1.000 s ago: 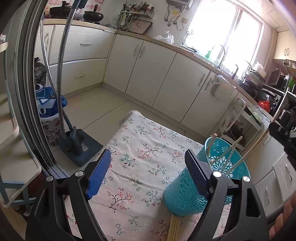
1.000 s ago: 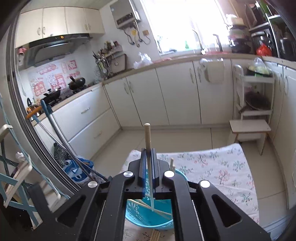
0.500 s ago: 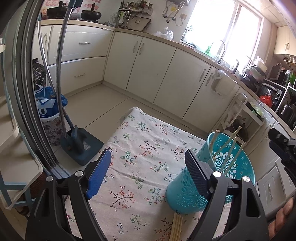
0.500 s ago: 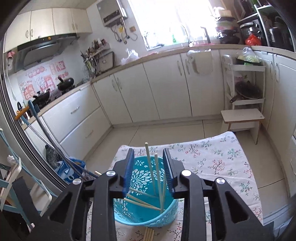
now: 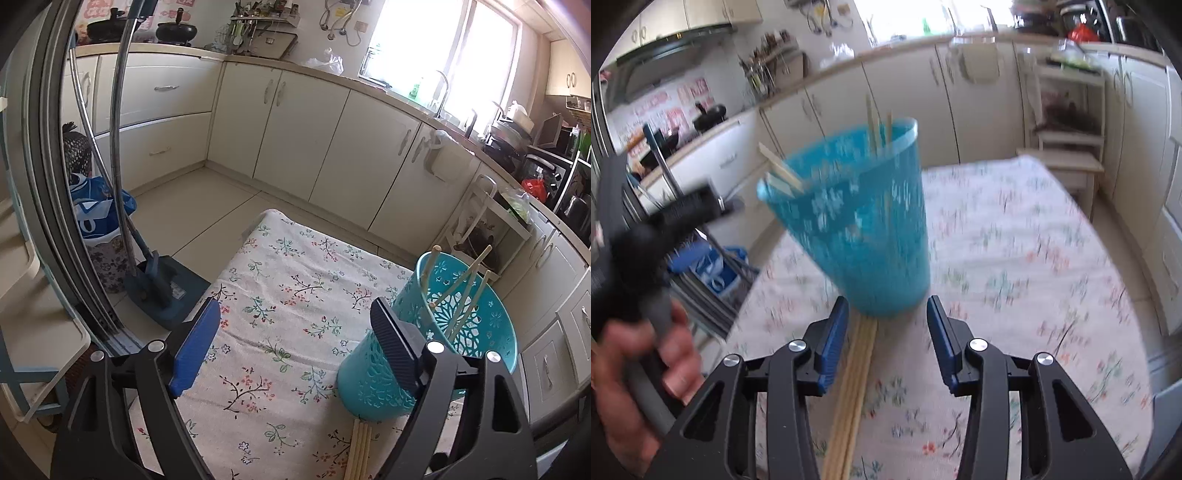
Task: Organize utensils
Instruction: 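Bring both open tools back down to the stick bundle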
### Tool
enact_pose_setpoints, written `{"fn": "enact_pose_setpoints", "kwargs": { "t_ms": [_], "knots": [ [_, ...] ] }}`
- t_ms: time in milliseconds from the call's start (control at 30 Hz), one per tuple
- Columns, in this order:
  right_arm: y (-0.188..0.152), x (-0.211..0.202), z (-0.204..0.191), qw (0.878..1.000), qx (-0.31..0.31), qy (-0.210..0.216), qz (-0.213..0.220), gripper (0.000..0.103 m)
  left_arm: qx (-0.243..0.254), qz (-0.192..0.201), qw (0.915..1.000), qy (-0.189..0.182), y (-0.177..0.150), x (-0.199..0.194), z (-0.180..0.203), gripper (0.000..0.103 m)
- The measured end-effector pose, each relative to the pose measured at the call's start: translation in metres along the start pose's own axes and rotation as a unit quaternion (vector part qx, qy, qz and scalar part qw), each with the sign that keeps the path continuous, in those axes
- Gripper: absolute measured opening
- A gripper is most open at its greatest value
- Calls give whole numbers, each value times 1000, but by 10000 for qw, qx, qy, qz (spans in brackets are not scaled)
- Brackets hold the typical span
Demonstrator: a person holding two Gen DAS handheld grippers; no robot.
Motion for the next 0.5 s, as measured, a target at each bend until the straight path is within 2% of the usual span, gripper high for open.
{"fn": "enact_pose_setpoints", "kwargs": {
  "t_ms": [167,500],
  "knots": [
    [-19,29,-9,9992,-248,-91,-286,34,63,-35,10000,50,-1,2,0,81],
    [-35,61,-14,9966,-485,-202,-637,26,89,-192,9995,230,-4,14,-8,82]
  ]
}}
Point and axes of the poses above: each gripper's, at about its wrist camera, not at the fingertips, and x roughly the way its jaws point, z to its right, y to its top, the point moved 7 cm from there along x, roughly the way its jaws point, and after that the axes turned 12 degrees about -z, right-handed, at the moved point
